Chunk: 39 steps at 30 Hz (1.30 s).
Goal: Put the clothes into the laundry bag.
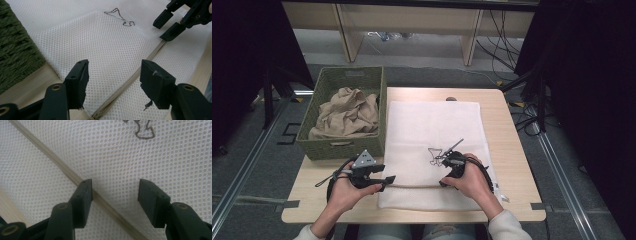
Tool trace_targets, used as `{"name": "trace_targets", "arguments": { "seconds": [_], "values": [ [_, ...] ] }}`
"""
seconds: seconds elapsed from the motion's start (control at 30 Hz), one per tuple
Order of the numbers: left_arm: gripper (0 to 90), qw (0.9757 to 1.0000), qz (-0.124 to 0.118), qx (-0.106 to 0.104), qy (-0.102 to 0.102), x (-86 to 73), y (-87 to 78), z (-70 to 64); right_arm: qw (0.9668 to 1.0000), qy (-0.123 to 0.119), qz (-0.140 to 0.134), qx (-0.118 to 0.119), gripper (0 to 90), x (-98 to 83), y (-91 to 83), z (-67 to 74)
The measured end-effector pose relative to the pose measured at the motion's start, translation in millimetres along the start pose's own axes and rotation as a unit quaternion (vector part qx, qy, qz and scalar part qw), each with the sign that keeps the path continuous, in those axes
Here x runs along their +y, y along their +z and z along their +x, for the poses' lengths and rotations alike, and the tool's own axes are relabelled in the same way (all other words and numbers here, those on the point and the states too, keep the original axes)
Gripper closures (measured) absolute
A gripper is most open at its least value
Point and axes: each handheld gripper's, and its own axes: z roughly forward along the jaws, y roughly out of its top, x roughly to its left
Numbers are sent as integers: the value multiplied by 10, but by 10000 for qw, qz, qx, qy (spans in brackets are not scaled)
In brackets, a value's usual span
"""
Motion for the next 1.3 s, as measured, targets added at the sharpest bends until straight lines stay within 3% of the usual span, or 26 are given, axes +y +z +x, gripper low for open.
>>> {"name": "trace_targets", "arguments": {
  "seconds": [0.17,0.23,0.27,0.3,0.53,0.6,0.7,0.83,1.3],
  "values": [
    [395,10000,-21,-13,4,-4,16,-5,9998,-174,27,-62,454,9,36,7],
    [396,9999,46,-11,91,-2,8,6,9996,-283,20,-67,452,14,53,6],
    [396,9999,52,-18,93,-1,8,5,9997,-196,92,-62,441,17,73,30],
    [396,9999,52,-22,100,-1,8,5,9994,-317,96,-50,438,23,86,17],
    [396,9999,95,-24,51,-7,13,0,9994,-304,158,-104,448,37,98,30],
    [396,9999,115,38,44,-11,19,-2,9989,-394,201,-152,503,46,96,12],
    [397,9998,169,-36,117,-7,15,10,9989,-390,198,-157,536,51,93,-5],
    [397,10000,60,-1,-56,-21,40,-14,9983,-473,210,-250,600,50,91,-3],
    [399,10000,44,8,26,-19,34,5,9958,-754,266,-453,802,50,80,-6]
  ]
}}
